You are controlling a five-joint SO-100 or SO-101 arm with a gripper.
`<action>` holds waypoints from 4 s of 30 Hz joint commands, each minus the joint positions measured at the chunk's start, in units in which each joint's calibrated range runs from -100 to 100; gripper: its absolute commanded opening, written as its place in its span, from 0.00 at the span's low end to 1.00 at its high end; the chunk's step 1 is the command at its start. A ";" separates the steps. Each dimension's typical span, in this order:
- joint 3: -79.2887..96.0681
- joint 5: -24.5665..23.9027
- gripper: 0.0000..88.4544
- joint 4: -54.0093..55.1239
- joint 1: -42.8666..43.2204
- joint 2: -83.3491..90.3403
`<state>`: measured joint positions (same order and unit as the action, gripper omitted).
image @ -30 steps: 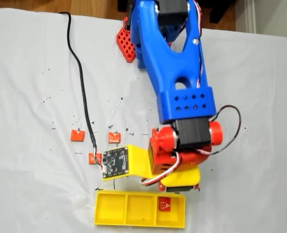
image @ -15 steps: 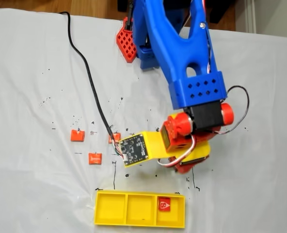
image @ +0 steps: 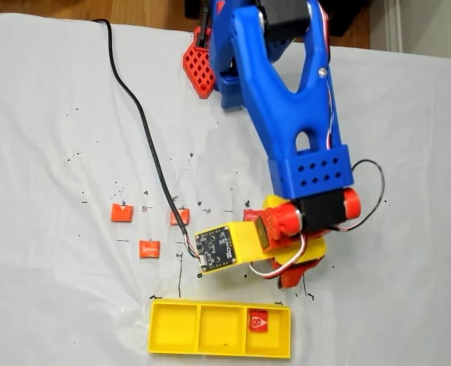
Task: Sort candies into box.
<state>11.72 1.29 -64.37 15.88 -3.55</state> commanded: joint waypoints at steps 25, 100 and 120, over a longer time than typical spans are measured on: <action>1.25 -0.34 0.05 8.49 1.87 -6.37; -76.49 0.59 0.00 -28.68 -13.25 -32.15; -76.03 0.88 0.32 -30.23 -13.43 -31.05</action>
<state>-62.02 1.83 -94.05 2.93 -38.49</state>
